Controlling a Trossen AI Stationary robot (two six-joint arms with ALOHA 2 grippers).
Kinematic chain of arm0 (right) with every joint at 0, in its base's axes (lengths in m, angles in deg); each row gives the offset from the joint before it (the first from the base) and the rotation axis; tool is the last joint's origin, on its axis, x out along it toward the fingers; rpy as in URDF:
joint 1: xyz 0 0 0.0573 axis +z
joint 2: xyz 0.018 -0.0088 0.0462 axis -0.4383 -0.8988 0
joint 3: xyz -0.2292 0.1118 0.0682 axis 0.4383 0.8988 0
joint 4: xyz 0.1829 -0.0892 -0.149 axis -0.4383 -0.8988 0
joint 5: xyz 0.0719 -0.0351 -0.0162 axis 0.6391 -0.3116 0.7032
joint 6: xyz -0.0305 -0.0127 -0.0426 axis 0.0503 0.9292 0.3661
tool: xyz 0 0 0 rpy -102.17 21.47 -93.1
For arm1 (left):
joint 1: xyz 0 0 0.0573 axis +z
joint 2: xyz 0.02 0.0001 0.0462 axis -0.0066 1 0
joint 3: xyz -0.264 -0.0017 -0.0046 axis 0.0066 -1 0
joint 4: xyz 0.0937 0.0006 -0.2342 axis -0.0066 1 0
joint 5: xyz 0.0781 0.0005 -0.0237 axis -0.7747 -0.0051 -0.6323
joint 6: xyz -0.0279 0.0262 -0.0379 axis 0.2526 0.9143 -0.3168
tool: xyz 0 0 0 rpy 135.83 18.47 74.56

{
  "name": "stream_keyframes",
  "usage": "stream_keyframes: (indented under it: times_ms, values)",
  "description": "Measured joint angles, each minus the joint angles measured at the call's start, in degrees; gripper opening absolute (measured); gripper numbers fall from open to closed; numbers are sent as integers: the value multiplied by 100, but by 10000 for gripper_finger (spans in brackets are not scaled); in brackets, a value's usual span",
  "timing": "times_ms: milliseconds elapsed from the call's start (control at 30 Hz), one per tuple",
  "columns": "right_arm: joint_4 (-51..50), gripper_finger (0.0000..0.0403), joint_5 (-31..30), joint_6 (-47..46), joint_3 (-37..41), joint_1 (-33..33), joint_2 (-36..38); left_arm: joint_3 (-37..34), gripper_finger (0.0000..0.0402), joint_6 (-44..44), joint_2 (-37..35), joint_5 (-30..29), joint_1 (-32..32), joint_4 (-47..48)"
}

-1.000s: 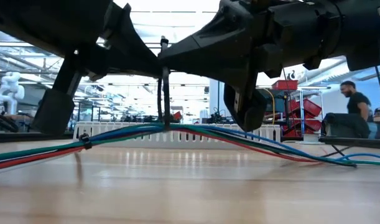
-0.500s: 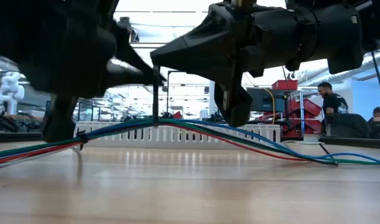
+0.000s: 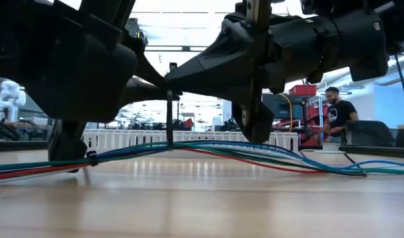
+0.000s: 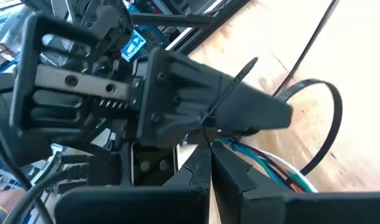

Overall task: Ziptie cables
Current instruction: Wrap the black zip tie around the colored cable wires

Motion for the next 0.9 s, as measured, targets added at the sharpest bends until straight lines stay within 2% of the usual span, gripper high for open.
stream_keyframes:
  times_ms: [233, 567, 700, 900]
  values:
    - [27, 0, -84, 150, -2, -66, 0, 80, 0, 154, 95, 9, -87, 85]
    - [-194, 8, -206, 552, -7, 56, 2, 80, 0, -133, 107, -28, -110, 21]
    - [-556, 47, -222, 674, -7, 199, 2, 85, 0, -561, 107, -28, -115, -101]
    - [-723, 135, -457, 1060, 0, 504, 2, 87, 0, -1112, 107, -2, -130, -177]
